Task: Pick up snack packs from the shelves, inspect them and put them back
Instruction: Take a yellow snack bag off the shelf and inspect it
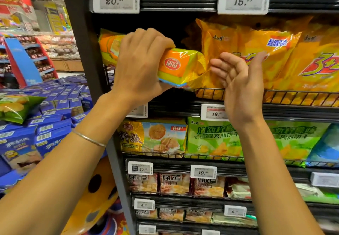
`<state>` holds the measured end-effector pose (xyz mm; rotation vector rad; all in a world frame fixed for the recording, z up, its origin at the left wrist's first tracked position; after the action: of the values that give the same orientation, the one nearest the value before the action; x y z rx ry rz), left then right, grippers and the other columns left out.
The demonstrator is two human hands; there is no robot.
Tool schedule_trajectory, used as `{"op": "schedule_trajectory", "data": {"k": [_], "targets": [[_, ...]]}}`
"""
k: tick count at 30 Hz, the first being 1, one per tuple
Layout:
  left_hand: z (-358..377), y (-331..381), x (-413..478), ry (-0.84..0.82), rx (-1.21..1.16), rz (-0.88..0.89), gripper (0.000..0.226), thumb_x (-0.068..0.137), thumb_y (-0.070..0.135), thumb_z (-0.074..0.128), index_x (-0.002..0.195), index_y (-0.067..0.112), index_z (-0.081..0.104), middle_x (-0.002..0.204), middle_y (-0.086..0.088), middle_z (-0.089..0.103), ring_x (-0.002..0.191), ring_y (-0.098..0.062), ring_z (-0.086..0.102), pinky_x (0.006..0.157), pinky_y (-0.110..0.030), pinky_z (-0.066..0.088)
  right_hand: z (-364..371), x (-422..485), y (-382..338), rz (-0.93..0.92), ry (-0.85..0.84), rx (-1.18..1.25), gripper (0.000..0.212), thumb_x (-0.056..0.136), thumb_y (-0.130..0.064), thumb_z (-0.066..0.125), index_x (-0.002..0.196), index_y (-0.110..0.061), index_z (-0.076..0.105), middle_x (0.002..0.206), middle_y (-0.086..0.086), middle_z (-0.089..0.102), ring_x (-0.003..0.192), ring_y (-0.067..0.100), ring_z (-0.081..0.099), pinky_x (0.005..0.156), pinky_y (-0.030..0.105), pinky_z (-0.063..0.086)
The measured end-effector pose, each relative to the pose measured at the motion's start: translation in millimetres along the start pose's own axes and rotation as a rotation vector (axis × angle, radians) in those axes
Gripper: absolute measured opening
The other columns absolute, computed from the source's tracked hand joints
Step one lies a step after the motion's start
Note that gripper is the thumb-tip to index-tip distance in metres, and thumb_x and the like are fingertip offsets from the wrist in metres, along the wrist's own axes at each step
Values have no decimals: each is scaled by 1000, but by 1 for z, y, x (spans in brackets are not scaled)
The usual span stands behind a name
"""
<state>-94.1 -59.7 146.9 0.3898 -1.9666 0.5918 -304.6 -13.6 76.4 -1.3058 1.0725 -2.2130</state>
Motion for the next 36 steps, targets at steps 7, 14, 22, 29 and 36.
{"op": "schedule_trajectory", "data": {"k": [7,14,22,29,36], "targets": [[2,-2,9,-33,-19,-63,69,83,57,76,125,5,64,121,-16,66,109,-36,61,93,-47,44,15,-5,-3,-171,-66,-133,78,98,-63,19,144,-12,58,134,2,67,122,15,61,107,31,46],[-9,-2,4,-64,-9,12,69,85,57,73,123,-1,64,119,-23,65,106,-43,61,90,-49,43,24,-12,0,-331,-195,-303,70,107,-59,30,152,-7,46,152,8,51,141,22,48,119,50,36],[-27,-20,21,-56,-279,-97,81,81,57,83,130,-3,58,125,-20,63,111,-34,62,90,-54,52,30,-19,-9,-321,-213,-352,77,101,-63,47,156,-10,38,151,9,47,138,20,49,113,35,44],[-38,10,10,-31,-350,-36,74,84,48,86,123,-9,59,120,-26,62,106,-40,61,86,-58,50,33,-24,-20,-418,-204,-400,88,82,-49,85,154,-29,38,149,-14,45,141,9,45,108,34,49],[-54,57,22,43,-106,-9,90,79,73,77,139,8,60,137,-12,62,131,-33,58,109,-64,37,-15,-35,-27,-418,44,-139,73,72,-33,98,132,-35,56,131,16,64,122,38,64,96,57,57]]}}
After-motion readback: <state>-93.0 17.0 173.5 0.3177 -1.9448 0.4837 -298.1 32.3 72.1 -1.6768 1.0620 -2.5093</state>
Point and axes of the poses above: each hand's wrist, its own x-axis towards the middle knuckle, its own z-axis out of the palm, y = z × x, the point moved 10 cm from there along x, towards the middle knuckle
